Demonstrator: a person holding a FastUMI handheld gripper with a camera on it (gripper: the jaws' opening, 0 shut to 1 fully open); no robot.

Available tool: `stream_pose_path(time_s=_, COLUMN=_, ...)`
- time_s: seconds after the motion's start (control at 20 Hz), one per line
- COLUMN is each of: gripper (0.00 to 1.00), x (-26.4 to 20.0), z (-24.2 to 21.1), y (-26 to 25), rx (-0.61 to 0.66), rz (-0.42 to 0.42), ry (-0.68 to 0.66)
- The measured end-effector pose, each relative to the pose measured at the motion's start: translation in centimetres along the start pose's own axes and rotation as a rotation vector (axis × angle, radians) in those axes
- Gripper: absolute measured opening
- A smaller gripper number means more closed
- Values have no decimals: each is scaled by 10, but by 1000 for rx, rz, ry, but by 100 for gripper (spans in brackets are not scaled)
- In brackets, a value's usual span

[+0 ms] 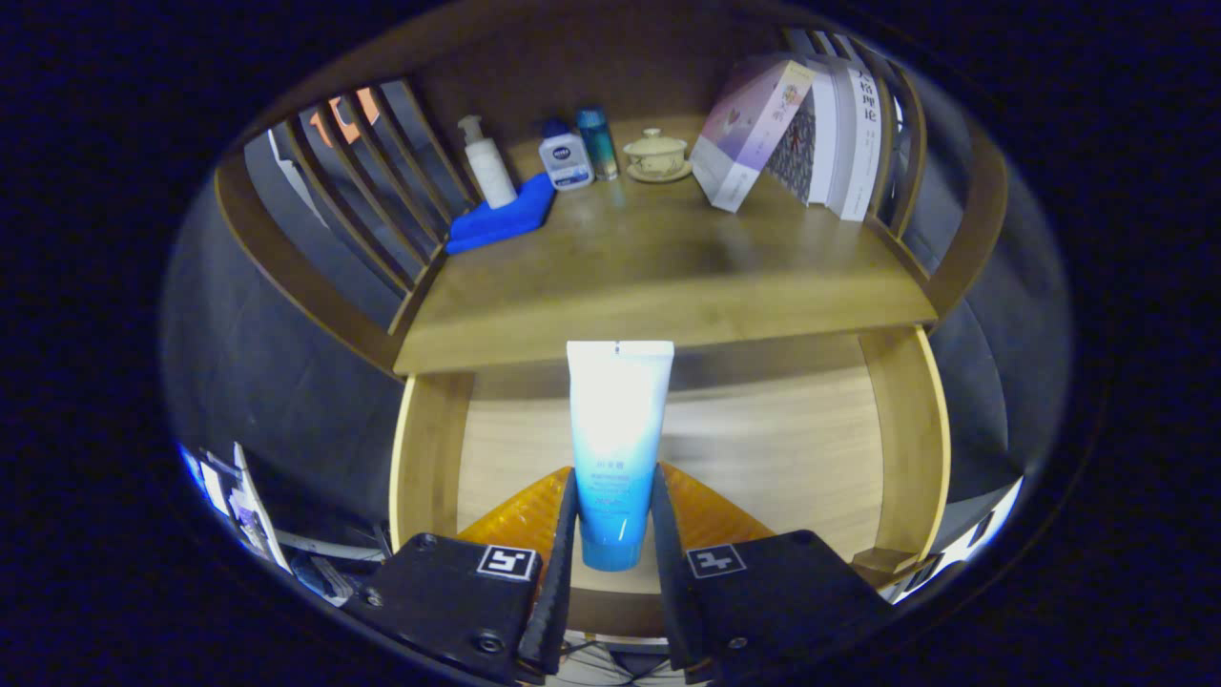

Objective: Pull open the drawer, take out the items inside it, and place them on the countertop above the cabinet.

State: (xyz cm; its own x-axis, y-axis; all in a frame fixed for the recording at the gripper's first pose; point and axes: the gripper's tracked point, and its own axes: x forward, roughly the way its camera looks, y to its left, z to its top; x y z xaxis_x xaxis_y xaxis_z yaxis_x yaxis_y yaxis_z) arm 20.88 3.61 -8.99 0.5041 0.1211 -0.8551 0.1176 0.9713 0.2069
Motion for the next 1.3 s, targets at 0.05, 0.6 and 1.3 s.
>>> stream_pose_path(time_s=0.05, gripper=44, x=1, z=7, y=0, rx=-16, rz=-5, ry=-22)
stream_pose_path(time_s=0.6, gripper=44, x=12, z=81, y=17, rx=-69, rz=-51, ry=-220)
stream_pose_path(time_s=1.3, gripper=44, x=64, z=125, y=10, rx=-89, rz=-136, ry=-254)
